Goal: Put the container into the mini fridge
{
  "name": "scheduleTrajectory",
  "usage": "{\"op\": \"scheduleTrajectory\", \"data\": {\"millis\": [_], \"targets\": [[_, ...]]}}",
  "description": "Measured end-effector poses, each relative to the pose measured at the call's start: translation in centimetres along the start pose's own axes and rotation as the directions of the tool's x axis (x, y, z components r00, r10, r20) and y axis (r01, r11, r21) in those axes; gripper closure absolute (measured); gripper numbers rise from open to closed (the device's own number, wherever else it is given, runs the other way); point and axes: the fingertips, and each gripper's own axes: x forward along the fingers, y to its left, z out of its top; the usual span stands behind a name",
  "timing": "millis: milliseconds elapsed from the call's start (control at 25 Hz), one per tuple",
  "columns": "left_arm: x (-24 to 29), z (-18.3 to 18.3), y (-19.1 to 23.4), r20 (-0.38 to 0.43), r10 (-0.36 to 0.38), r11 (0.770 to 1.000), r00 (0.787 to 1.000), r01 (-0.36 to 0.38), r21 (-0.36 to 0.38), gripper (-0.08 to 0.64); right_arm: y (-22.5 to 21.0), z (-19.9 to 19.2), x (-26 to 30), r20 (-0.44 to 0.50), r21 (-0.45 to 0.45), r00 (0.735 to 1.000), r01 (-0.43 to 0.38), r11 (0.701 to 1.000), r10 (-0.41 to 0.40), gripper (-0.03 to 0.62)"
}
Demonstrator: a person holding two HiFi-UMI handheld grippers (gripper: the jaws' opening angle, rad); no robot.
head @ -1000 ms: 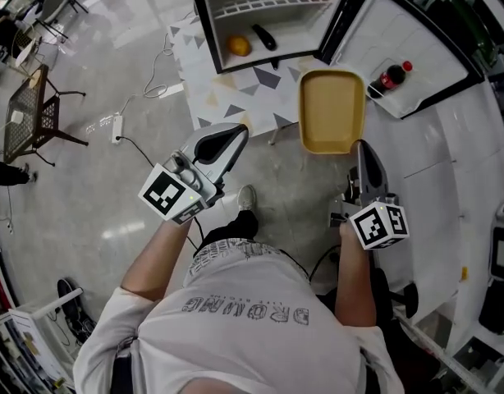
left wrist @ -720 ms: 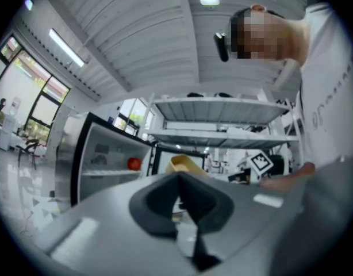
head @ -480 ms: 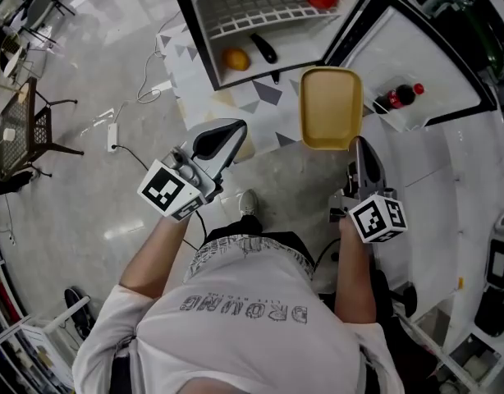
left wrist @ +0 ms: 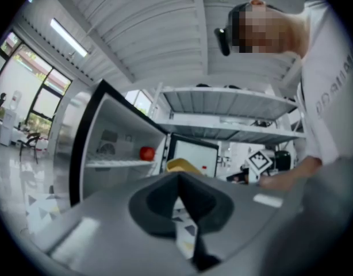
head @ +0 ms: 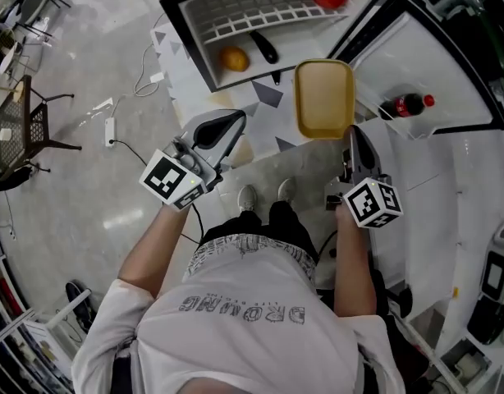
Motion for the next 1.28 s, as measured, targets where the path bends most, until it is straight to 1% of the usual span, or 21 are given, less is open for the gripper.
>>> {"op": "scheduleTrajectory", "data": {"millis": [120, 440, 640, 720, 960, 1280], "targets": [[1.3, -1.5, 1.1, -0.027, 0.024, 1.000, 0.999, -0.025, -0.005, 0.555, -1.1, -0.7, 2.3, -0.027, 0.008, 1.000, -0.011, 1.000, 0.011, 0.581], [5.9, -4.1, 3.4, -0.069, 0.089, 0.996, 0.994, -0.087, 0.025, 0.555, -4.8, -1.8, 9.0, -0.083, 0.043, 0.996, -0.042, 0.998, 0.045, 0.581], [8.3, -5.4, 4.4, -0.092, 0.128, 0.991, 0.988, -0.125, 0.035, 0.555, -6.6, -3.0, 12.6, -0.111, 0.076, 0.993, -0.035, 0.996, 0.044, 0.581], [9.1, -6.2, 4.8, -0.100, 0.140, 0.990, 0.985, -0.138, 0.029, 0.555, -7.0, -3.6, 13.9, -0.122, 0.087, 0.992, -0.029, 0.996, 0.040, 0.581], [10.6, -8.0, 6.3, -0.124, 0.164, 0.987, 0.979, -0.162, 0.024, 0.555, -7.7, -4.8, 17.2, -0.131, 0.099, 0.991, -0.014, 0.995, 0.027, 0.581], [11.1, -9.5, 7.6, -0.150, 0.178, 0.984, 0.973, -0.176, 0.024, 0.555, -8.9, -5.5, 21.1, -0.107, 0.104, 0.994, 0.016, 0.994, -0.005, 0.581]]}}
